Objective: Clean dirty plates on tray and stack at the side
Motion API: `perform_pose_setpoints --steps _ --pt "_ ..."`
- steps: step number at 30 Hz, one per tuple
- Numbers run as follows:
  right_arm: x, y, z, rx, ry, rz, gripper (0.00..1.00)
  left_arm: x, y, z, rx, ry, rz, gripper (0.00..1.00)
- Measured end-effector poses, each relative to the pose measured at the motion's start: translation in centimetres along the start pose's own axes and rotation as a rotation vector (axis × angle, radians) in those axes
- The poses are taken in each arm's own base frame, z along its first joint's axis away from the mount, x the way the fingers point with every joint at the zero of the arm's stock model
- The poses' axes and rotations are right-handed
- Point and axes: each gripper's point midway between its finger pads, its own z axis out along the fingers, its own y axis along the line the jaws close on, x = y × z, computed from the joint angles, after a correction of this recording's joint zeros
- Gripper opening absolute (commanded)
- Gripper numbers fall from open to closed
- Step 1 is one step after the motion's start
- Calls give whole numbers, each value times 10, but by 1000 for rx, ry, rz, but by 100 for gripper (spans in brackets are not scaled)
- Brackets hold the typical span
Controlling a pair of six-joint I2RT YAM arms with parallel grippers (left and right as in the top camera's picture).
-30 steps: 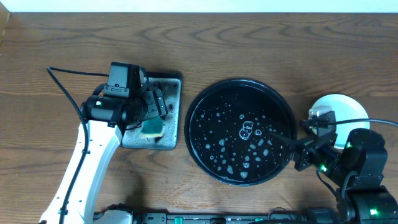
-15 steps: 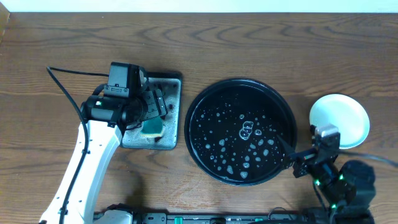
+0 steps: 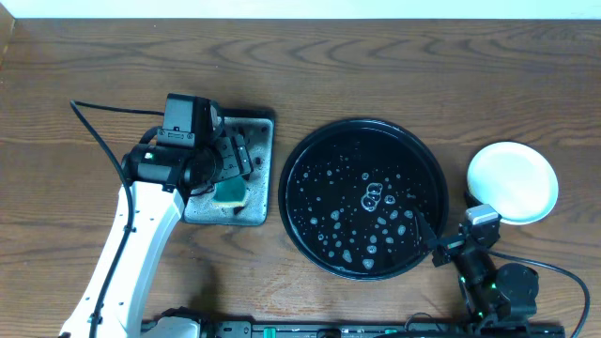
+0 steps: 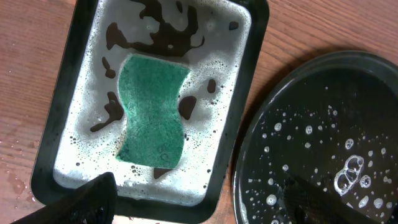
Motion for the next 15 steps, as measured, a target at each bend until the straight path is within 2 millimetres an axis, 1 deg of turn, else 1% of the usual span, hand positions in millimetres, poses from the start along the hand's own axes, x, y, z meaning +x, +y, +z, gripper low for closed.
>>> perform_pose_setpoints --steps 4,9,15 --pt "-13 0 2 -3 -89 -25 99 0 0 0 0 0 0 86" --pt "-7 -1 4 -2 -79 -22 99 0 0 0 0 0 0 86" --pt "-7 -1 4 -2 -81 -23 99 0 0 0 0 0 0 86"
